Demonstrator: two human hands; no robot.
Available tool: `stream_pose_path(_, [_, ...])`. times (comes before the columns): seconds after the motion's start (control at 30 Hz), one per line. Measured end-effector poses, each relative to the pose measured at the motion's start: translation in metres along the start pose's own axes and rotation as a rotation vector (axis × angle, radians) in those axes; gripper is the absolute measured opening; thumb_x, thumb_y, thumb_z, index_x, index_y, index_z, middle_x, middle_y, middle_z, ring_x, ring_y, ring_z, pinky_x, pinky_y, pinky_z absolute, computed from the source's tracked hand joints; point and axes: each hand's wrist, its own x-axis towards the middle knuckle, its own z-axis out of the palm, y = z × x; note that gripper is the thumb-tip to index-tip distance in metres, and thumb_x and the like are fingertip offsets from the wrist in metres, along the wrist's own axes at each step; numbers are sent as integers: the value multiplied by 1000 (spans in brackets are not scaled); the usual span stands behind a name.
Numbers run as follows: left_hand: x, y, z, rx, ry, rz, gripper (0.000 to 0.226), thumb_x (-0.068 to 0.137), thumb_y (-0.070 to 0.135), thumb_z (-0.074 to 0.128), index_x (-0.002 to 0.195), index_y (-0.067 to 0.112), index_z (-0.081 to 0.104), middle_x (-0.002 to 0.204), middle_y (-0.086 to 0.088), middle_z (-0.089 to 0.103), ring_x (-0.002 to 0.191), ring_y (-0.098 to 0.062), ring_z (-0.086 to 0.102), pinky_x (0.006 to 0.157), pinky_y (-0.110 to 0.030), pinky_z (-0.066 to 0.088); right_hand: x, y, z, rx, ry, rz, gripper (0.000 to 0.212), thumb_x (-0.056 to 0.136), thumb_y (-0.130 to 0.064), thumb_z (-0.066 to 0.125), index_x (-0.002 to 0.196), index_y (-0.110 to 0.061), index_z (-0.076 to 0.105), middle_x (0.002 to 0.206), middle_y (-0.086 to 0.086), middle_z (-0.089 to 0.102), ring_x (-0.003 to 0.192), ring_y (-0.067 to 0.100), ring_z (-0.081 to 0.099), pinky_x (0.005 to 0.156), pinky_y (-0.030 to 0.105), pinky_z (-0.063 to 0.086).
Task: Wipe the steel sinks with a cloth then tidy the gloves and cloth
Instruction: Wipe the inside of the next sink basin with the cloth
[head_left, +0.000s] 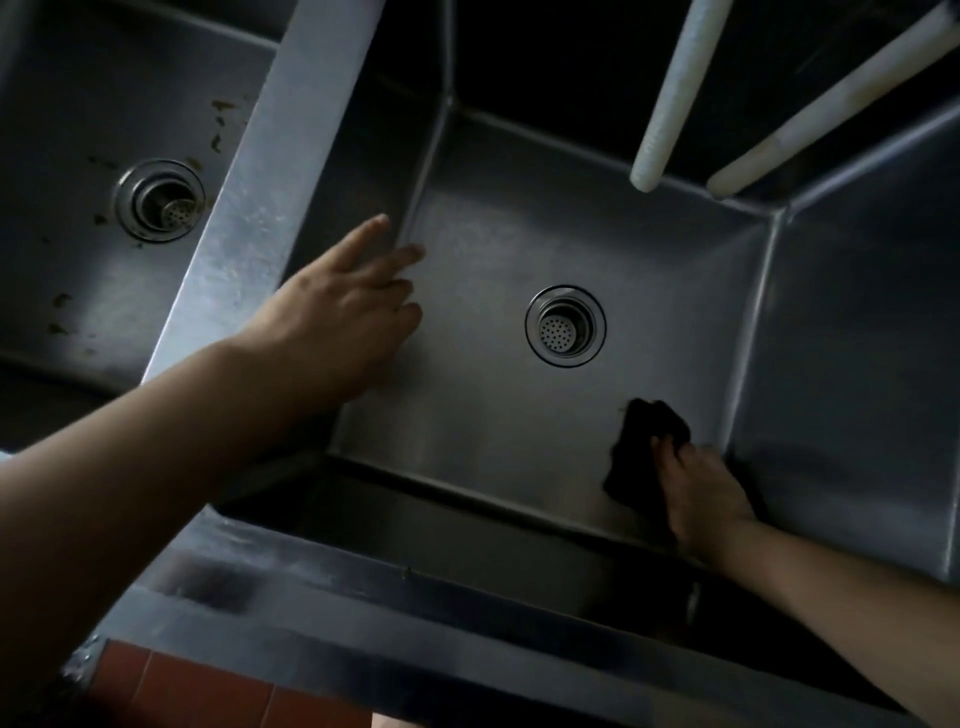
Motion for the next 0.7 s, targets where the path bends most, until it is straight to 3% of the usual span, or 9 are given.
stream_pose_path(0.1, [1, 6, 6, -11, -29, -22, 21, 82, 11, 53, 92, 11, 72, 97, -8, 71, 125, -29, 51, 113, -53, 25, 0, -7, 2, -28, -40, -31, 61, 94, -17, 28, 141, 14, 6, 152, 28, 11, 140, 47, -7, 108, 56, -17])
stream_pose_path(0.13, [1, 7, 9, -15, -34, -38, 23, 83, 12, 50, 92, 11, 71, 95, -9, 71, 126, -30, 51, 113, -52, 25, 4, -12, 3, 17, 81, -73, 60, 86, -9, 35, 136, 20, 19, 147, 33, 21, 139, 46, -4, 110, 53, -19])
stream_pose_path(0.17, [1, 9, 13, -29, -42, -56, 25, 84, 11, 47, 91, 10, 71, 94, -9, 71, 126, -30, 51, 113, -52, 24, 9, -19, -2, 48, 138, -87, 62, 74, -5, 44, 127, 24, 33, 139, 37, 32, 139, 44, 3, 115, 49, -10])
stream_pose_path(0.23, [0, 12, 18, -74, -69, -98, 30, 85, 10, 41, 89, 8, 71, 90, -12, 70, 126, -33, 50, 113, -53, 22, 23, -42, -17, 206, 214, -124, 69, 67, -6, 48, 127, 23, 34, 138, 41, 28, 138, 45, 4, 115, 51, 13])
stream_pose_path(0.33, [0, 14, 24, -90, -181, -163, 34, 86, 12, 37, 95, 6, 69, 96, -16, 69, 132, -35, 42, 115, -51, 14, 56, -87, -32, 340, 154, -173, 77, 82, -19, 39, 140, 12, -1, 148, 37, -6, 135, 50, -17, 113, 46, -17])
stream_pose_path(0.4, [2, 12, 28, -83, -236, -221, 37, 87, 14, 33, 102, 6, 66, 105, -17, 67, 136, -33, 35, 116, -49, 9, 84, -117, -46, 338, 206, -255, 83, 85, -25, 46, 141, 9, -5, 149, 34, -11, 132, 46, -25, 109, 42, -25])
stream_pose_path(0.5, [5, 11, 32, -53, -264, -257, 43, 85, 16, 29, 106, 3, 64, 112, -21, 64, 137, -36, 32, 115, -50, 9, 119, -160, -73, 362, 321, -388, 84, 86, -32, 52, 144, 7, 5, 152, 29, -1, 140, 42, -11, 112, 39, -21])
stream_pose_path(0.6, [11, 11, 33, -2, -413, -257, 48, 86, 17, 23, 121, 9, 55, 129, -16, 55, 141, -33, 20, 115, -48, 6, 139, -192, -92, 261, 364, -419, 84, 90, -45, 41, 147, 3, 1, 155, 24, -5, 143, 36, -10, 112, 39, -22])
stream_pose_path(0.7, [15, 12, 30, 66, -540, -234, 51, 86, 24, 22, 131, 13, 44, 140, -11, 45, 143, -31, 14, 115, -46, 7, 143, -191, -95, 248, 417, -446, 79, 91, -43, 40, 147, 0, 5, 155, 21, -1, 144, 35, -7, 113, 39, -19])
